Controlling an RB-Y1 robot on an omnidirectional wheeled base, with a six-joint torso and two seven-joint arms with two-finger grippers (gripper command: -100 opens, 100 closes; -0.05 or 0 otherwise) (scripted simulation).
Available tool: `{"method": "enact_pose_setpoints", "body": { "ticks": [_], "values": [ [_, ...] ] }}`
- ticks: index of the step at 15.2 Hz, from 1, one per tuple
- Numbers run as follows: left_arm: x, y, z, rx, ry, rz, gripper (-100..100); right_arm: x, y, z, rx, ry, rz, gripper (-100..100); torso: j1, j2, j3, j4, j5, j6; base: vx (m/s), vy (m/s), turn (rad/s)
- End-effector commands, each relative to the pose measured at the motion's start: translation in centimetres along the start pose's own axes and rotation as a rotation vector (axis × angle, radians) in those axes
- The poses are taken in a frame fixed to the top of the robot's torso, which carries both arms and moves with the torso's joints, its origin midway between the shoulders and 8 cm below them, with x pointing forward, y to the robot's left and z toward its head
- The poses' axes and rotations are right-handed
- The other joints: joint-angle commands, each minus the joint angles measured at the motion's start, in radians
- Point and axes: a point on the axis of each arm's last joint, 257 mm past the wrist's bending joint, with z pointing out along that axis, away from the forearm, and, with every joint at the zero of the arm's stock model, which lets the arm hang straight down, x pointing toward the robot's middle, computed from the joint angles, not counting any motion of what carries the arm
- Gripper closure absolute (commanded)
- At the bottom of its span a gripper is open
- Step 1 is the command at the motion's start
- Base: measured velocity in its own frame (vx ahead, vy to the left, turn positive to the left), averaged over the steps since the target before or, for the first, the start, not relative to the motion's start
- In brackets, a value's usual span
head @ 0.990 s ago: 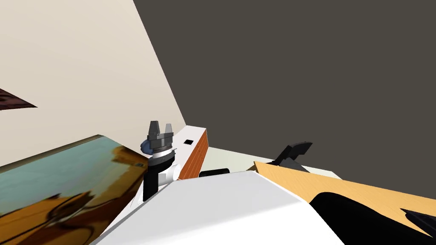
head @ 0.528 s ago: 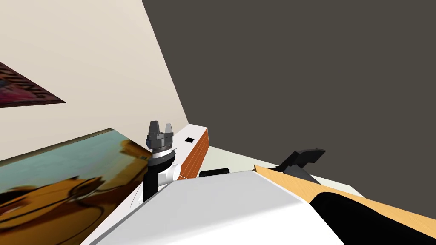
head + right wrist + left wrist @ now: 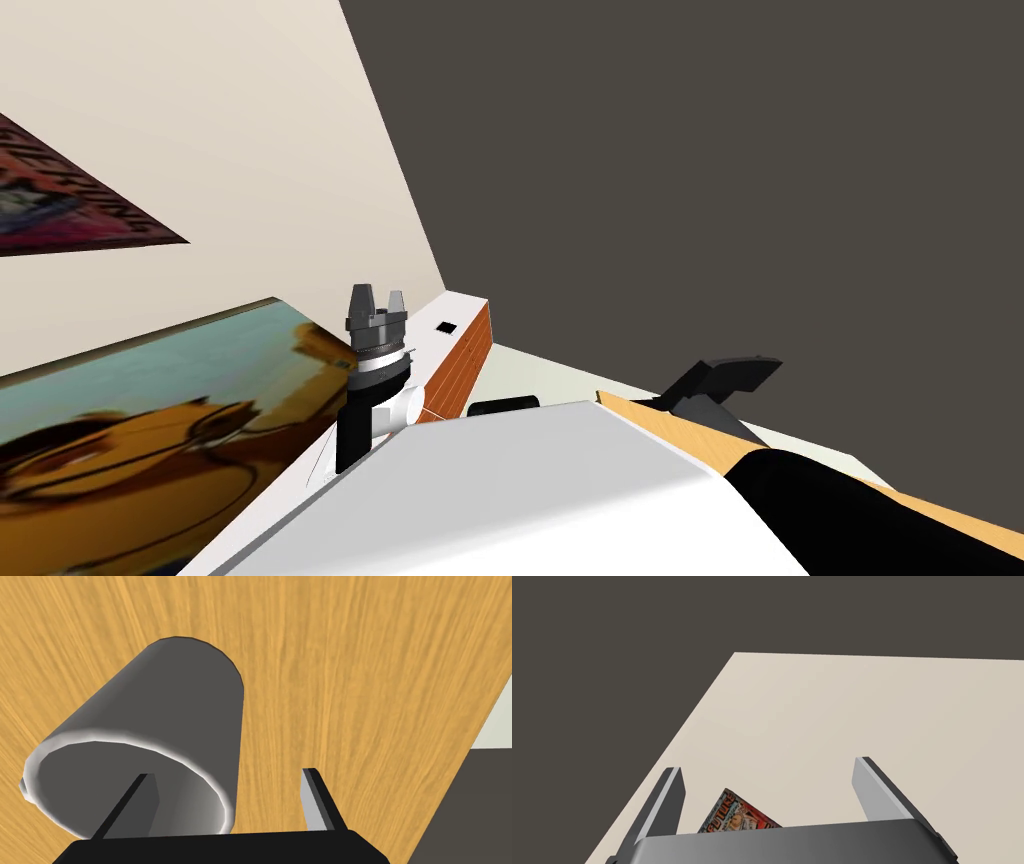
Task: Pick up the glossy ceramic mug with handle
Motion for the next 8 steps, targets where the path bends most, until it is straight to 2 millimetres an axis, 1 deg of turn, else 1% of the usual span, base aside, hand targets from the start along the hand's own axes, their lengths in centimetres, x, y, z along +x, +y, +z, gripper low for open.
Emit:
{"method": "enact_pose_setpoints", "body": {
  "ticks": [1,4,5,7,8],
  "values": [
    [0.0,0.0,0.0,0.000,0.000,0.000,0,0.0,0.0,0.0,0.000,0.000,0.000,100,0.000,0.000,0.000,0.000,0.000,0.000,0.000,0.000,0.000],
    [0.0,0.0,0.0,0.000,0.000,0.000,0,0.4,0.3,-0.1,-0.011,0.008,0.005,100,0.000,0.003,0.003,0.004,-0.001,0.000,0.001,0.001,-0.003],
    [0.0,0.0,0.0,0.000,0.000,0.000,0,-0.5,-0.3,-0.9,-0.003,-0.002,-0.009,100,-0.001,0.004,0.004,0.004,-0.001,-0.001,0.006,0.019,-0.088],
    [0.0,0.0,0.0,0.000,0.000,0.000,0,-1.0,-0.5,-1.4,-0.007,-0.002,-0.016,100,0.000,0.006,0.005,0.004,-0.001,0.000,0.001,0.033,-0.101],
    [0.0,0.0,0.0,0.000,0.000,0.000,0,-0.6,-0.3,-1.1,-0.004,-0.001,-0.010,100,0.001,0.006,0.005,0.004,-0.001,-0.001,0.000,0.021,-0.039]
  ]
}}
